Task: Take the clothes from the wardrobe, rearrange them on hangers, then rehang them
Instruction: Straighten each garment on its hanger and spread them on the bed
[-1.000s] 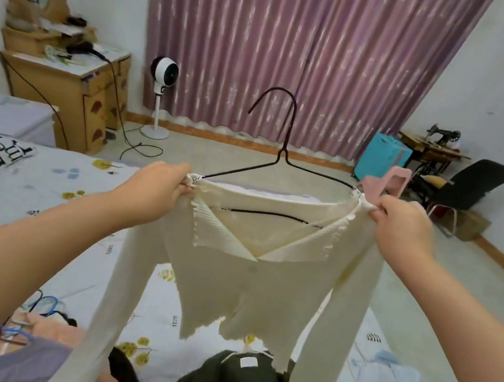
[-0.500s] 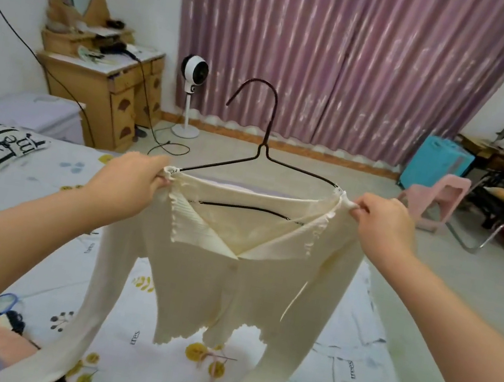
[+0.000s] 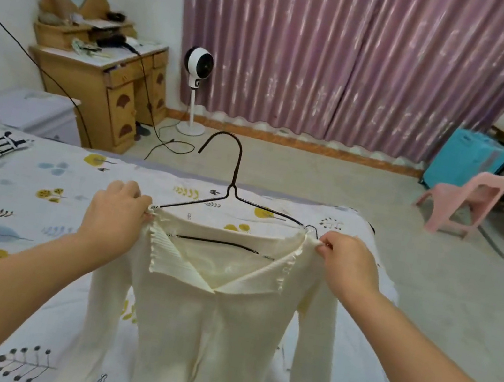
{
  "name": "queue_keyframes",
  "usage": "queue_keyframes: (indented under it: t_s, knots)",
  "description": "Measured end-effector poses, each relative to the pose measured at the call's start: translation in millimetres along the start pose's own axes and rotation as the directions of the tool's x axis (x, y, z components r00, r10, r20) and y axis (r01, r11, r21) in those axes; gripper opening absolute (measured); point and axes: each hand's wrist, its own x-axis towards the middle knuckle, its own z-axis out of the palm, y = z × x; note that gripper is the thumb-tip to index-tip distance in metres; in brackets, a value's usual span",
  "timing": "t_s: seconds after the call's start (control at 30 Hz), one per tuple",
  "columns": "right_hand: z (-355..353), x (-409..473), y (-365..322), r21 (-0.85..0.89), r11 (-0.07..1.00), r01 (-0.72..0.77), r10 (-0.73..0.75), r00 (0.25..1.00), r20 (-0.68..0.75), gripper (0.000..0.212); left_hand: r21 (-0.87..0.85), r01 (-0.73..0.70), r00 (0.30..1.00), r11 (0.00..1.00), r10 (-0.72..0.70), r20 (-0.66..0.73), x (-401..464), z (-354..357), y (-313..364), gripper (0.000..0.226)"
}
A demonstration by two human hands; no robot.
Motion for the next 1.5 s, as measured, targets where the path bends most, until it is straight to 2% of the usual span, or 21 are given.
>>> queue_keyframes:
  t_s: [0.07,0.2,0.3,0.43,0.53,0.6,0.67,0.77,0.83,0.9,1.0,1.1,1.2,1.27,1.33,1.37,1.43,1.5]
  knots:
    - [25.3,16.3,0.2,0.011,1.0,-0.019,0.019,1.0,0.0,0.015,-0.064,0.03,0.999,0.997,-0.032,-0.029,16.1,26.3,0.2,0.023]
    - [77.4,58.2,2.1,0.032,0.998,-0.051,0.051,0.999,-0.004,0.017,-0.176,0.103,0.993,0.979,-0.091,0.072,54.2,78.5,0.9,0.012]
    - [116.8,95.7,6.1,0.029,0.998,-0.063,0.063,0.998,0.0,0.017,-0.237,0.111,0.991,0.965,-0.09,0.097,89.3,120.3,4.0,0.013]
    - [165.6,155.7,11.7,0.023,0.997,-0.068,0.068,0.998,-0.007,0.022,-0.361,0.108,0.986,0.926,-0.055,0.154,142.5,170.4,6.8,0.029]
    - [210.3,186.9,11.1,0.166,0.981,-0.102,0.092,0.993,0.07,0.051,-0.363,0.135,0.966,0.922,-0.04,0.257,174.3,214.4,17.9,0.067]
    - [261.6,173.8,10.1,0.146,0.981,-0.13,0.103,0.979,0.177,0.065,-0.266,0.085,0.961,0.96,-0.009,0.276,168.2,260.9,35.9,0.072]
    - [326.9,127.7,10.7,0.051,0.994,-0.094,0.075,0.953,0.293,0.066,-0.202,0.015,0.94,0.979,0.055,0.338,130.1,320.0,63.2,0.071]
    - [411.5,35.4,20.2,-0.113,0.993,-0.031,0.086,0.849,0.521,0.066,-0.133,0.003,0.835,0.991,0.07,0.546,39.7,401.6,95.8,0.072]
    - [447.9,-6.9,35.3,-0.194,0.98,0.049,0.067,0.835,0.546,0.066,-0.116,0.019,0.839,0.993,0.048,0.541,-6.6,438.3,104.8,0.073]
    - [467.7,-22.7,48.8,-0.224,0.968,0.113,0.007,0.881,0.473,0.066,-0.142,0.043,0.887,0.989,0.028,0.461,-22.3,458.3,107.8,0.08]
    - [483.1,-24.4,57.3,-0.25,0.957,0.146,-0.04,0.922,0.386,0.064,-0.137,0.029,0.928,0.99,0.025,0.373,-23.0,470.6,110.8,0.073]
    - [488.8,-23.2,57.5,-0.238,0.96,0.147,-0.033,0.905,0.424,0.065,-0.115,0.006,0.909,0.993,0.043,0.415,-21.7,471.6,111.0,0.072]
    - [477.2,-11.0,53.8,-0.216,0.963,0.16,-0.015,0.834,0.551,0.065,-0.102,0.002,0.847,0.995,0.052,0.528,-10.0,464.2,106.7,0.074]
    - [457.8,3.1,47.3,-0.206,0.965,0.163,0.01,0.761,0.649,0.065,-0.124,-0.018,0.776,0.992,0.092,0.624,7.8,449.1,103.6,0.075]
    - [432.6,11.5,37.7,-0.198,0.966,0.166,0.021,0.713,0.701,0.055,-0.157,-0.031,0.706,0.987,0.133,0.696,24.1,424.6,99.7,0.072]
    - [419.5,11.4,32.3,-0.197,0.966,0.166,0.023,0.706,0.708,0.044,-0.179,-0.026,0.693,0.983,0.147,0.706,27.6,411.1,97.7,0.065]
    - [394.6,0.4,23.0,-0.202,0.968,0.151,0.039,0.7,0.713,0.025,-0.243,0.008,0.733,0.97,0.16,0.661,20.6,386.7,93.2,0.043]
    - [371.0,-21.8,15.3,-0.203,0.966,0.162,0.037,0.687,0.726,0.023,-0.293,0.016,0.774,0.956,0.174,0.609,-7.8,362.6,85.4,0.034]
